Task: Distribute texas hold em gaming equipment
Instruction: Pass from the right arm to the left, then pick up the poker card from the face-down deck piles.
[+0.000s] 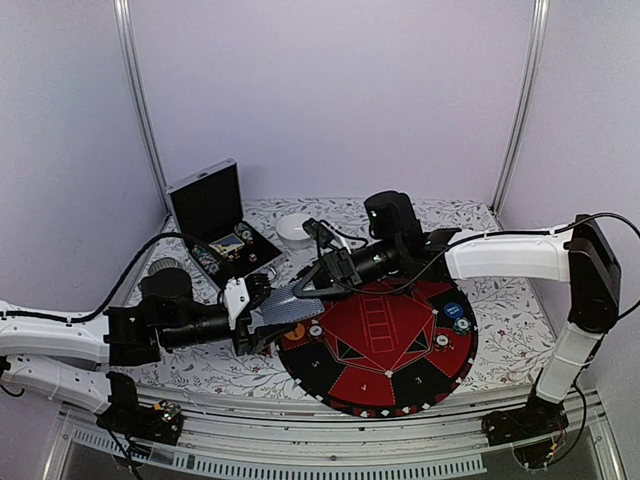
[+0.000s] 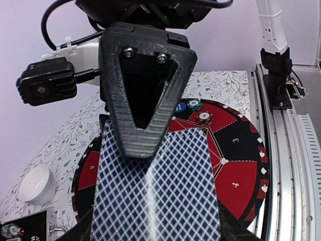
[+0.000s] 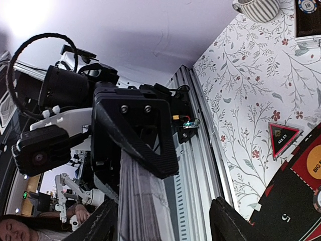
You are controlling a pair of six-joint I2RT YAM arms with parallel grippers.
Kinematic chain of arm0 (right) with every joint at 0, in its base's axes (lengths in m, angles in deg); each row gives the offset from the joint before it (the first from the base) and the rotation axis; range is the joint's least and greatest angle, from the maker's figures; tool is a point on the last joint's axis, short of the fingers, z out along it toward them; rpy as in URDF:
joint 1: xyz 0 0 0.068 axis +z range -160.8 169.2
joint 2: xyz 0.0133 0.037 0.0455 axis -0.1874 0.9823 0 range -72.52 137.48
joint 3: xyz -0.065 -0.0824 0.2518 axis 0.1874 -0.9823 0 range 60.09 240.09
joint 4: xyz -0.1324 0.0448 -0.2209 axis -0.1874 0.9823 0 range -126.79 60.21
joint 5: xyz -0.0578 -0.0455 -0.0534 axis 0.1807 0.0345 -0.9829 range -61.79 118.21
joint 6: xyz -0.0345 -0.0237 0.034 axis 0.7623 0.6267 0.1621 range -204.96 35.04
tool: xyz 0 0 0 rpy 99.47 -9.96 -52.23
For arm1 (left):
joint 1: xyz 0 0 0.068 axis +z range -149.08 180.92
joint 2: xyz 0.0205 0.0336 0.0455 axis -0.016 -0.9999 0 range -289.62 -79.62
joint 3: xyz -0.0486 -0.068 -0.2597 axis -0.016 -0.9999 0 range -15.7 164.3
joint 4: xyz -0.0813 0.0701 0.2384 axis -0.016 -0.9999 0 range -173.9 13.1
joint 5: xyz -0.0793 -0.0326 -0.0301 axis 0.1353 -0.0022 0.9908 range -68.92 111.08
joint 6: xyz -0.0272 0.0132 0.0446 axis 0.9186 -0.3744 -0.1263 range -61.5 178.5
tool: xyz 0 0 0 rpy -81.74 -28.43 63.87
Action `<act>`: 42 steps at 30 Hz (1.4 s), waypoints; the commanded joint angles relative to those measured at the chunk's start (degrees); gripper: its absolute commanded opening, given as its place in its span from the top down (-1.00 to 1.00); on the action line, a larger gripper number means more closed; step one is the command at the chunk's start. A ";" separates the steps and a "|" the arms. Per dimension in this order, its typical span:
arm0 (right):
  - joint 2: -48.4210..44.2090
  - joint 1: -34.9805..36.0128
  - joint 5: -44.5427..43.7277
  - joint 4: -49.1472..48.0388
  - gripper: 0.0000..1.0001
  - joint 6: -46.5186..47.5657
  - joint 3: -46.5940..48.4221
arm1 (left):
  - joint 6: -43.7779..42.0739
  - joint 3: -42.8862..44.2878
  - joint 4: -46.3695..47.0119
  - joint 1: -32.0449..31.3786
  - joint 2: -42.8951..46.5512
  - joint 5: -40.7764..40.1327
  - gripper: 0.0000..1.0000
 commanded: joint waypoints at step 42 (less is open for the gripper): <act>0.72 2.39 -12.93 20.50 -0.47 18.52 11.33 | 1.41 -0.90 4.32 1.12 2.94 -1.68 -0.13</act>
